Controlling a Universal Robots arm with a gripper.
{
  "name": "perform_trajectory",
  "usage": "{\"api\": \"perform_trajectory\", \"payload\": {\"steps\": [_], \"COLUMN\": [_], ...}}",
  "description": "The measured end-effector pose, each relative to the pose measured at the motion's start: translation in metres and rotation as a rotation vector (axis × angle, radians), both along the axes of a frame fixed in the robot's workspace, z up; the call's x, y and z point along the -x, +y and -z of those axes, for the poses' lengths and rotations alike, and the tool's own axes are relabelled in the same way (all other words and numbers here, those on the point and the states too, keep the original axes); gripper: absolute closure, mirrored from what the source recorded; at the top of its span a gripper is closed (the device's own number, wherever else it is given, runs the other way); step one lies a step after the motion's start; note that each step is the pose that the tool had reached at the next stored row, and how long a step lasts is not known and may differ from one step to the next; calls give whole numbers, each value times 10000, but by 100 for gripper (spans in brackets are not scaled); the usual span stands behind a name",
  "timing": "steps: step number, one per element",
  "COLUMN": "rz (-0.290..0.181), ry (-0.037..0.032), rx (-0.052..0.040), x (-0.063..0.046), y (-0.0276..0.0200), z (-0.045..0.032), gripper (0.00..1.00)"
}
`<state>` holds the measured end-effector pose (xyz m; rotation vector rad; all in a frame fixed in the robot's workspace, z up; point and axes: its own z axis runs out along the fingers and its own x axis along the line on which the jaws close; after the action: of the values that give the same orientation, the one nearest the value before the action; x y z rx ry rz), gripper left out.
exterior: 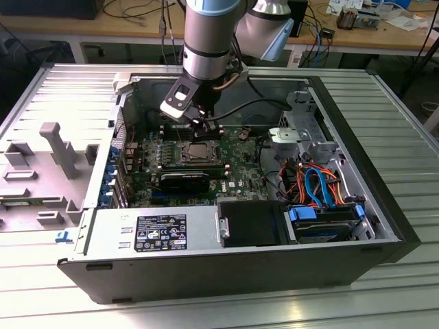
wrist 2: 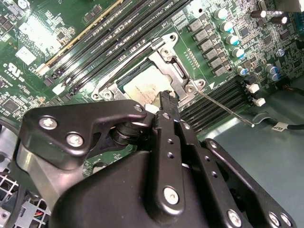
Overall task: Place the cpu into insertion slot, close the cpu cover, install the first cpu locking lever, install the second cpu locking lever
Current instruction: 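Install the first cpu locking lever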
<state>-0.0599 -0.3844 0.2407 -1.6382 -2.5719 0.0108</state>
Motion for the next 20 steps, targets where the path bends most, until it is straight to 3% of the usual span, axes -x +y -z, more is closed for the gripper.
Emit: {"api": "perform_trajectory", "payload": {"steps": [20], "rz": [-451], "ry": [0], "rx": [1], "x": [0], "y": [0], "z": [0], "gripper": [89]}}
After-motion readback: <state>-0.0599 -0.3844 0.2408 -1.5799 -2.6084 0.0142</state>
